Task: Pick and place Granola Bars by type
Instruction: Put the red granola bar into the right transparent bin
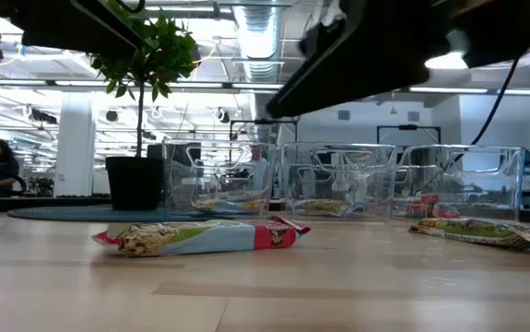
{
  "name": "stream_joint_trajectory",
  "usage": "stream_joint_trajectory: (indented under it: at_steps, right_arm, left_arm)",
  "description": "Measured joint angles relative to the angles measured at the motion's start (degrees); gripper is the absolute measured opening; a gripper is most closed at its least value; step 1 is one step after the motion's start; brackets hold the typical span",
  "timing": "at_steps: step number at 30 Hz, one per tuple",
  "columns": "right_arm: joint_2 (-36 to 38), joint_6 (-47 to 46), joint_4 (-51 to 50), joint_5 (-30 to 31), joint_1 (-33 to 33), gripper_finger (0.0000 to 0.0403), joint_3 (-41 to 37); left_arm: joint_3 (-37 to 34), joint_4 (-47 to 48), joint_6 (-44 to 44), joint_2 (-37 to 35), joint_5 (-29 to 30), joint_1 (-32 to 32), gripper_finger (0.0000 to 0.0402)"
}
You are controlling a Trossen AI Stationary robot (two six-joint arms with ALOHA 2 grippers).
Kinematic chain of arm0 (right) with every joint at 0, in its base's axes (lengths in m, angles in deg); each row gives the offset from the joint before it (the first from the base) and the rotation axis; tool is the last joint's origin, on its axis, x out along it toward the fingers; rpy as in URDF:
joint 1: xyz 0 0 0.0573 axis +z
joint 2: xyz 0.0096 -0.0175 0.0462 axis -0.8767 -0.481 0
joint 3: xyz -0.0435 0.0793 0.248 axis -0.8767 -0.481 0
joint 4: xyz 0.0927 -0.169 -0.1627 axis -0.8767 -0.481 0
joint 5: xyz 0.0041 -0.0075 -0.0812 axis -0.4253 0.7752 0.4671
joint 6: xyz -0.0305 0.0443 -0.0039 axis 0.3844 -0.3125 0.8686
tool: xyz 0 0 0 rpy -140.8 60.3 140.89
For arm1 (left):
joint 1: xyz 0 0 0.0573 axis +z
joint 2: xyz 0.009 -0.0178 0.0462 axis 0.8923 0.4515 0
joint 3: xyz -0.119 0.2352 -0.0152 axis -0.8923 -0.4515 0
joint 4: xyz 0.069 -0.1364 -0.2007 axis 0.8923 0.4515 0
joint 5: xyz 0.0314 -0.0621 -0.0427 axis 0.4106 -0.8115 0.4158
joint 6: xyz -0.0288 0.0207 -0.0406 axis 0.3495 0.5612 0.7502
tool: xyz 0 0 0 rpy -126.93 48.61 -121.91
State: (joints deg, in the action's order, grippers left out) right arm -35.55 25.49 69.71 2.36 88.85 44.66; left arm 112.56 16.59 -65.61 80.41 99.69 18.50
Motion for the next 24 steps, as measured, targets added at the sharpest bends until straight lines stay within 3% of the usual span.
stream_joint_trajectory:
  at_steps: [4, 12, 15, 18, 24]
  right_arm:
    - [-3.82, 6.95, 9.02, -10.79, -1.14, 0.0127, -0.01]
    - [-7.41, 6.19, 11.91, -12.37, -4.95, 0.0127, 1.34]
    - [-9.46, 4.82, 12.67, -15.96, -6.0, 0.013, 2.51]
    - [-11.84, 4.99, 13.59, -19.5, -6.47, 0.0142, 3.94]
    - [-16.43, 6.29, 12.83, -19.36, -7.21, 0.0184, 7.52]
  left_arm:
    - [0.01, 0.0, 0.35, 0.0, -0.11, -0.03, 0.0182]
    - [0.01, 0.15, 0.46, 0.0, -0.45, -0.03, 0.0182]
    - [0.01, 0.19, 0.52, 0.0, -0.45, -0.02, 0.0182]
    - [0.03, 0.21, 0.68, 0.0, -0.47, -0.01, 0.0182]
    - [0.03, 0.44, 1.03, 0.0, -0.47, 0.0, 0.0182]
